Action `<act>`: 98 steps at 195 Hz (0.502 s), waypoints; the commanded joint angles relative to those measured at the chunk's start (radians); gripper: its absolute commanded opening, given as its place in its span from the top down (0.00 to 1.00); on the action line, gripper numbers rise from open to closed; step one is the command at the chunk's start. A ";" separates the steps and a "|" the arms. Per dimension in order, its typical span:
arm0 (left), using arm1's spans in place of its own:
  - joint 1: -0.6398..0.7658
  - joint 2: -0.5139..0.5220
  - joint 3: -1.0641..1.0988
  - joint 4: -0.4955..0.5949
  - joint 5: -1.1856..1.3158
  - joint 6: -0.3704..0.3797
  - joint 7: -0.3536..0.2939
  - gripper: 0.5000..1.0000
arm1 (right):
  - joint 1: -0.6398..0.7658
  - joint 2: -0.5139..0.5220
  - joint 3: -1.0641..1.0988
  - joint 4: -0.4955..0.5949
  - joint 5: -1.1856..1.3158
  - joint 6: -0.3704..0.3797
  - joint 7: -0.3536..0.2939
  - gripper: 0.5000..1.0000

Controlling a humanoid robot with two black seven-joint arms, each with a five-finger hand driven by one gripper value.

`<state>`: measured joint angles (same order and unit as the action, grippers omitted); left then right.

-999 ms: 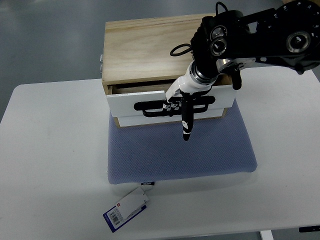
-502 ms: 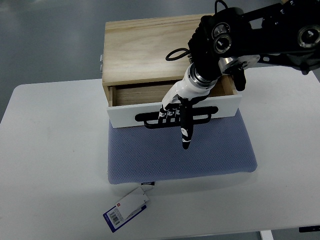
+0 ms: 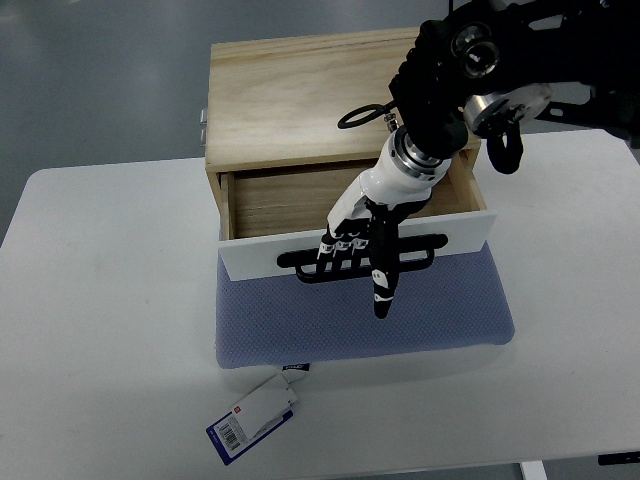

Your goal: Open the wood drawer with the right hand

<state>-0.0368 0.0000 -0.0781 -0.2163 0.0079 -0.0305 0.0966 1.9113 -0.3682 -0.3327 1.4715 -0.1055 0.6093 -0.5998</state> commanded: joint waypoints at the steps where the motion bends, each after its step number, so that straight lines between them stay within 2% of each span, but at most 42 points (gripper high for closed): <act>1: 0.000 0.000 0.000 0.000 0.000 0.000 0.000 0.00 | 0.002 -0.018 0.001 0.015 0.004 0.002 0.000 0.11; 75: 0.000 0.000 0.000 0.000 0.000 0.000 0.000 0.00 | 0.055 -0.037 0.050 0.023 0.036 0.002 -0.002 0.11; 98: 0.000 0.000 0.000 0.000 0.000 0.000 0.000 0.00 | 0.109 -0.063 0.098 0.020 0.066 0.002 -0.002 0.11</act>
<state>-0.0368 0.0000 -0.0783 -0.2162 0.0078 -0.0305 0.0966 1.9885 -0.4135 -0.2725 1.4941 -0.0550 0.6110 -0.6014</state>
